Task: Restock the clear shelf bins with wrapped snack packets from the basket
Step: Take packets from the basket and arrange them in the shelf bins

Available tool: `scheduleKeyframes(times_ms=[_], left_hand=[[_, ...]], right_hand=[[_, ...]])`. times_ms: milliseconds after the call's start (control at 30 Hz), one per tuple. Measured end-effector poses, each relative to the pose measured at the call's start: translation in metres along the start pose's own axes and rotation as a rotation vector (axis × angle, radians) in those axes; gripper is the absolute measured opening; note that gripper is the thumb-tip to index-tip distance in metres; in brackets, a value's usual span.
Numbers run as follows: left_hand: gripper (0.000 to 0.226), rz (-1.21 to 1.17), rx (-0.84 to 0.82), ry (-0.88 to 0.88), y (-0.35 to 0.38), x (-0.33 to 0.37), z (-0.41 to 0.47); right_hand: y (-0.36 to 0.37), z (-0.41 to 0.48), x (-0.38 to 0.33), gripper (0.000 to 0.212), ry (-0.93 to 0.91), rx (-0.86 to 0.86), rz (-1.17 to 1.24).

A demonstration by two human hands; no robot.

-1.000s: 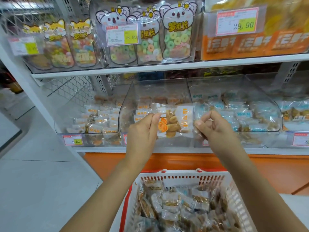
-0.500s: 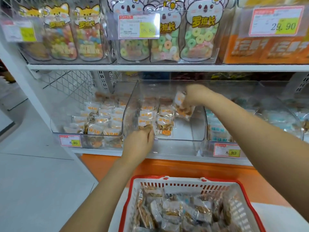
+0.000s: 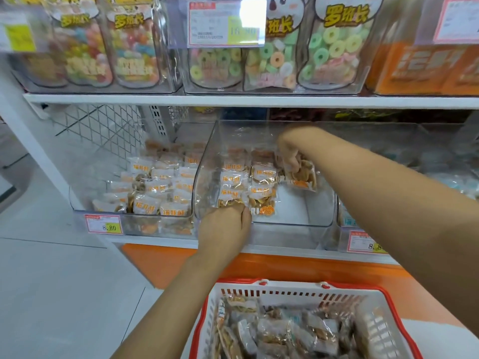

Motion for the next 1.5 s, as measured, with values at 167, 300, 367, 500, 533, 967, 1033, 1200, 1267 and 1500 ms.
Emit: scheduleKeyframes(times_ms=[167, 300, 367, 500, 533, 967, 1033, 1200, 1267, 1500], left_hand=[[0.042, -0.074, -0.347, 0.016, 0.022, 0.003, 0.019], [0.043, -0.167, -0.718, 0.007, 0.051, 0.021, 0.035], [0.041, -0.135, -0.847, -0.012, 0.064, 0.03, 0.046], [0.054, -0.084, -0.874, -0.001, 0.087, 0.027, 0.062], [0.055, -0.079, -0.84, -0.005, 0.09, 0.024, 0.066], [0.032, -0.051, -0.602, -0.031, 0.081, 0.028, 0.074], [0.031, -0.028, -0.624, -0.055, 0.078, 0.026, 0.071], [0.04, 0.102, -0.756, -0.153, 0.058, 0.006, 0.059], [0.048, 0.114, -0.821, -0.173, 0.048, 0.001, 0.05], [0.058, 0.012, -0.828, -0.259, 0.036, -0.009, 0.036]], right_hand=[[0.014, 0.017, -0.003, 0.042, 0.038, 0.02, 0.007], [0.022, 0.031, -0.002, 0.045, -0.016, 0.047, 0.047], [0.024, 0.032, -0.003, 0.046, -0.028, 0.065, 0.055], [0.022, 0.032, -0.001, 0.048, -0.103, 0.032, 0.079], [0.022, 0.033, 0.0, 0.05, -0.112, 0.036, 0.074], [0.075, 0.001, -0.027, 0.018, -0.099, -0.101, -0.082], [0.081, -0.005, -0.028, 0.015, -0.098, -0.093, -0.091], [0.082, -0.035, -0.026, 0.042, -0.093, -0.014, 0.036], [0.075, -0.05, -0.026, 0.04, -0.095, 0.086, 0.147], [0.071, -0.12, -0.002, 0.019, -0.154, 0.491, 0.643]])
Point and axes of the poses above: each hand's wrist, its own z-axis towards the middle knuckle, its own y-axis out of the palm, x = y × z, the point moved 7 cm from there along z, towards the middle knuckle, and after that the axes turned 5 degrees about y, right-handed, at the moved point
